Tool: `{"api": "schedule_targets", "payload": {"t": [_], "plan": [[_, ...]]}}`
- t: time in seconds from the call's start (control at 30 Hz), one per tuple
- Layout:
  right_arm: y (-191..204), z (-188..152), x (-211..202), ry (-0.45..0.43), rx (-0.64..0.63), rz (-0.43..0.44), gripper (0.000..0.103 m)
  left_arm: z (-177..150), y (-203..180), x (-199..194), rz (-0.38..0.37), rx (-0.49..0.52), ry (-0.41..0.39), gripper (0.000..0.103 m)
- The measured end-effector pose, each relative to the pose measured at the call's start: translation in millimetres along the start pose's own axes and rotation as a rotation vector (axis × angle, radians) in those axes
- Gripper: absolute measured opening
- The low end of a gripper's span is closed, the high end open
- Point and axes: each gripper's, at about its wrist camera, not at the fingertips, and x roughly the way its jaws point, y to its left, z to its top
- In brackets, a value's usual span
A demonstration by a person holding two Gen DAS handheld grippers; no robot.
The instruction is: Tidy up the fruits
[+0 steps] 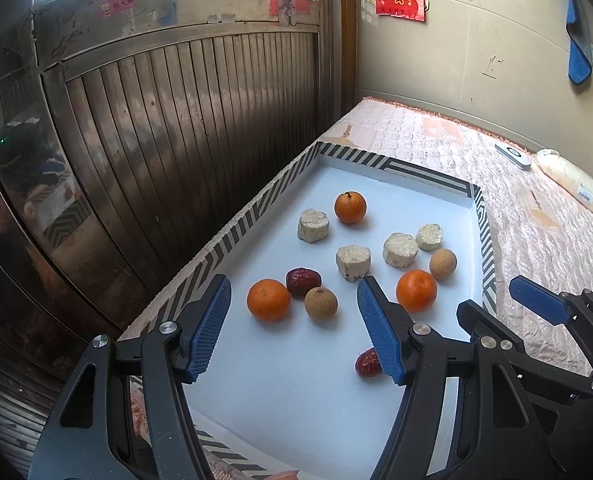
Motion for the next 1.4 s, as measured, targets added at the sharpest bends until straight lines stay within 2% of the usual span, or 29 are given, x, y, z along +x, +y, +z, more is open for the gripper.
{"api": "schedule_targets", "payload": {"t": [1.07, 1.3, 1.4], "plan": [[3.6, -1.7, 3.1, 0.007, -0.005, 0.009, 0.052, -1.0, 3.8, 2.4, 0.006, -0.004, 0.008, 0.066], [-0.9, -3.0, 2.7, 0.004, 0.012, 0.021, 0.052, 0.0, 0.6, -2.7, 0.029, 0.017, -0.041, 0.066], [-10.6, -2.6, -2.0, -0.005, 0.047, 0.032, 0.052, 2.9, -7.0, -7.2, 0.007, 0.040, -0.042, 0.066]]}}
